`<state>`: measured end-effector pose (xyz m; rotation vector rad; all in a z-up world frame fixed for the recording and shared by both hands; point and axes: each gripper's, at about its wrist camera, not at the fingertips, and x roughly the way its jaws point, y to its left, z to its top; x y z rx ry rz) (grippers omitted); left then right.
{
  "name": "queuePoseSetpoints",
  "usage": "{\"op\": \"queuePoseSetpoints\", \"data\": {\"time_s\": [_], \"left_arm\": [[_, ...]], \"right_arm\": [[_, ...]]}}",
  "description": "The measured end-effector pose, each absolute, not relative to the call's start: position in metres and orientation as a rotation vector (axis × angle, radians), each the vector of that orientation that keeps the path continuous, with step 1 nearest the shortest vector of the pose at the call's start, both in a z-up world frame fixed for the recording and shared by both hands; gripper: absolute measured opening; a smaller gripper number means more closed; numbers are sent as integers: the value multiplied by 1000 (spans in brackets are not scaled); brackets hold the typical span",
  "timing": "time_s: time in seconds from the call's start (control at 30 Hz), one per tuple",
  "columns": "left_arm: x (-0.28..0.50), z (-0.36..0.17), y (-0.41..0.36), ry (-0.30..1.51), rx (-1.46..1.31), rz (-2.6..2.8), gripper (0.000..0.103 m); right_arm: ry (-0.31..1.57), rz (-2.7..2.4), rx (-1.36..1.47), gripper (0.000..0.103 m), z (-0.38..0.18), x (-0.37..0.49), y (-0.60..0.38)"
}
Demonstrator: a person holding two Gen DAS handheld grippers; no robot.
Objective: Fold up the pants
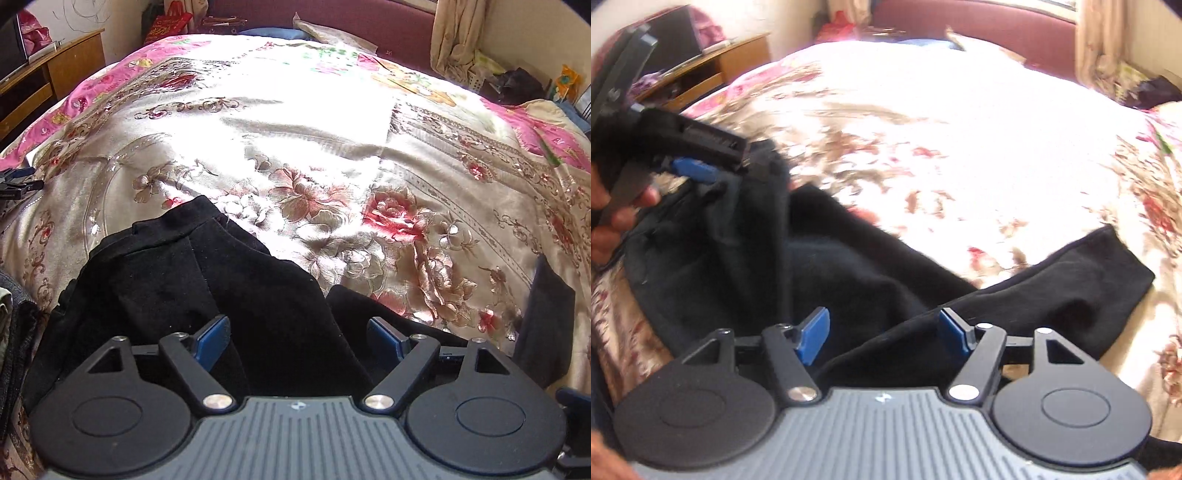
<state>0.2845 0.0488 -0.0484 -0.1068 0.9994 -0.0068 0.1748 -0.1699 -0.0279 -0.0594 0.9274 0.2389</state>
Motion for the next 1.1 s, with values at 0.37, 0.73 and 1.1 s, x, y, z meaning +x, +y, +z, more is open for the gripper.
{"op": "queuePoseSetpoints", "data": {"time_s": [0.37, 0.73, 1.1], "left_arm": [[314, -87, 43, 1028, -108, 111, 39], [276, -50, 95, 913, -333, 47, 20], [189, -25, 175, 809, -515, 8, 20]], "right_arm": [[1026, -136, 16, 66, -98, 270, -250], [930, -131, -31, 2, -84, 261, -243], [726, -177, 81, 2, 1, 166, -286]]}}
